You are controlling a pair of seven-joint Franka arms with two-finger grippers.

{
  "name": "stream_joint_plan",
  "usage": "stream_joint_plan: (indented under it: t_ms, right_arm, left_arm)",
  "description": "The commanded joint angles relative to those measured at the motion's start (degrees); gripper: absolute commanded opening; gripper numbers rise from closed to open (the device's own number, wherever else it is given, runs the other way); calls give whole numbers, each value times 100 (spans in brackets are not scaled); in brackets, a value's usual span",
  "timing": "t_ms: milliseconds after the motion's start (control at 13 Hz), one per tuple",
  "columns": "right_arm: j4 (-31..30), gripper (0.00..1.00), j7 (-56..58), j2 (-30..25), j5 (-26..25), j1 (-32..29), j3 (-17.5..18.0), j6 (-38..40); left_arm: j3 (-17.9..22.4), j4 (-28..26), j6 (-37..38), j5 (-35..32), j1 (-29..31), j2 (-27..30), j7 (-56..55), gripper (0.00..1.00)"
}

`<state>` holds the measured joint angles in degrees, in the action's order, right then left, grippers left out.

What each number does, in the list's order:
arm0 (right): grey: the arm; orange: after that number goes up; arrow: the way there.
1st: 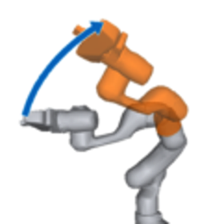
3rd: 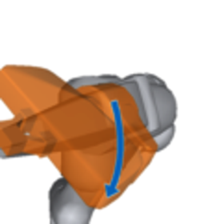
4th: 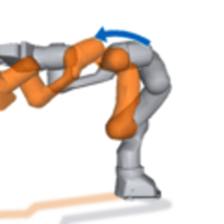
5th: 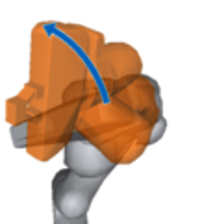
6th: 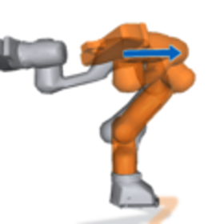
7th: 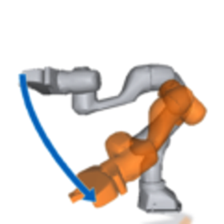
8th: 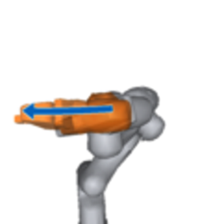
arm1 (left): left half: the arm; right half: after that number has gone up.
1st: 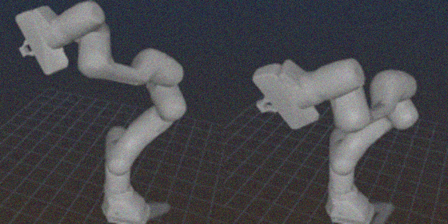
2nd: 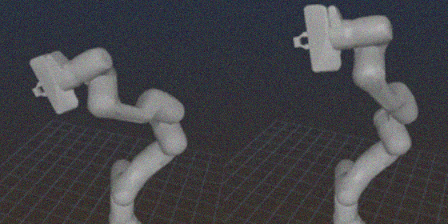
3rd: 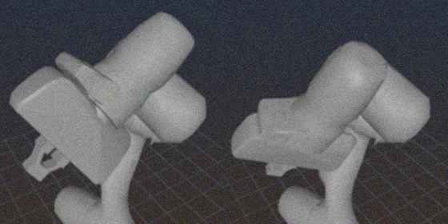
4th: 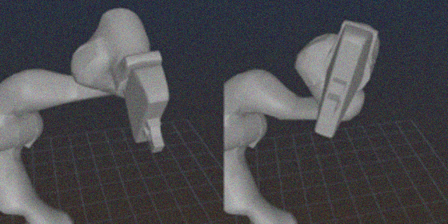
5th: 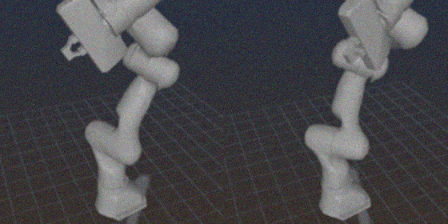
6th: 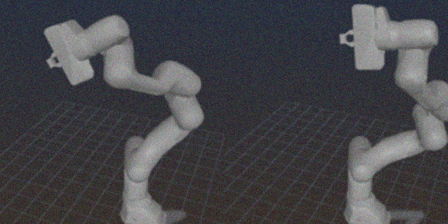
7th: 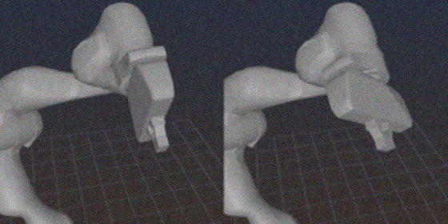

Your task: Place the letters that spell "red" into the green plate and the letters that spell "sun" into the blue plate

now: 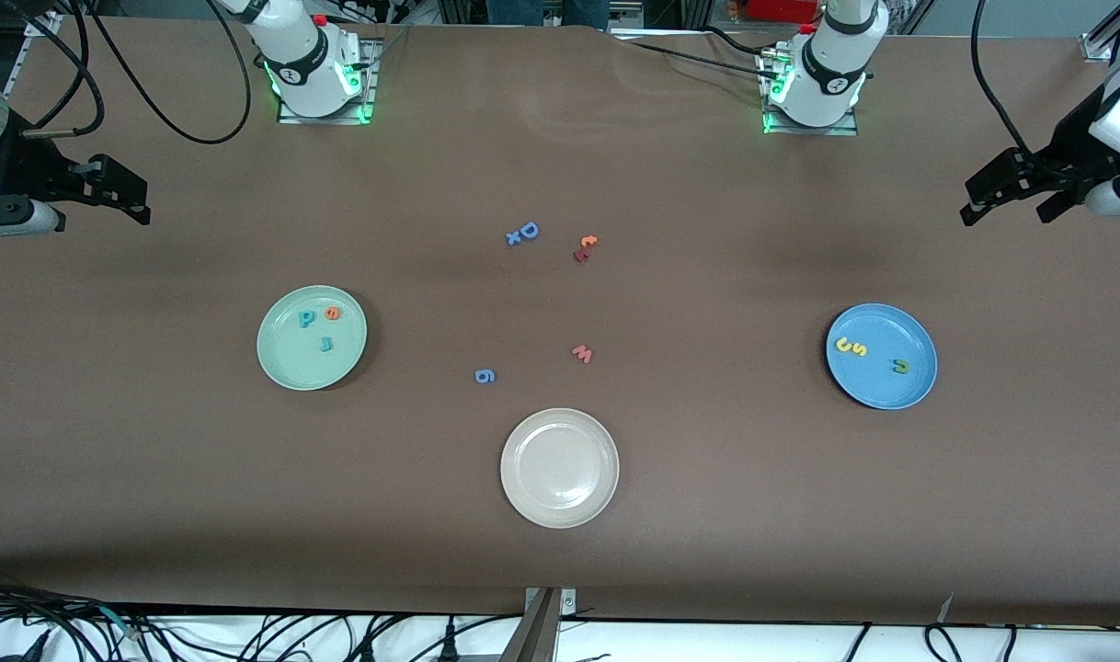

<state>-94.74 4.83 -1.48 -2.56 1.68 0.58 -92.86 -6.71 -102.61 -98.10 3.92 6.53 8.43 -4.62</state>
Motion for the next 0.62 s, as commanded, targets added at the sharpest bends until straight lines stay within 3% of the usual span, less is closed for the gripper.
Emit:
stream_joint_plan:
  t_ms: [0,540]
  right_arm:
    - [113,100,1,17,-78,17,-6,110]
    - [105,100,1,17,-78,17,-6,110]
  left_arm:
    - [65,-136,98,-146,-73,36,57,100]
    - [144,-215,90,-489,-82,-122,58,100]
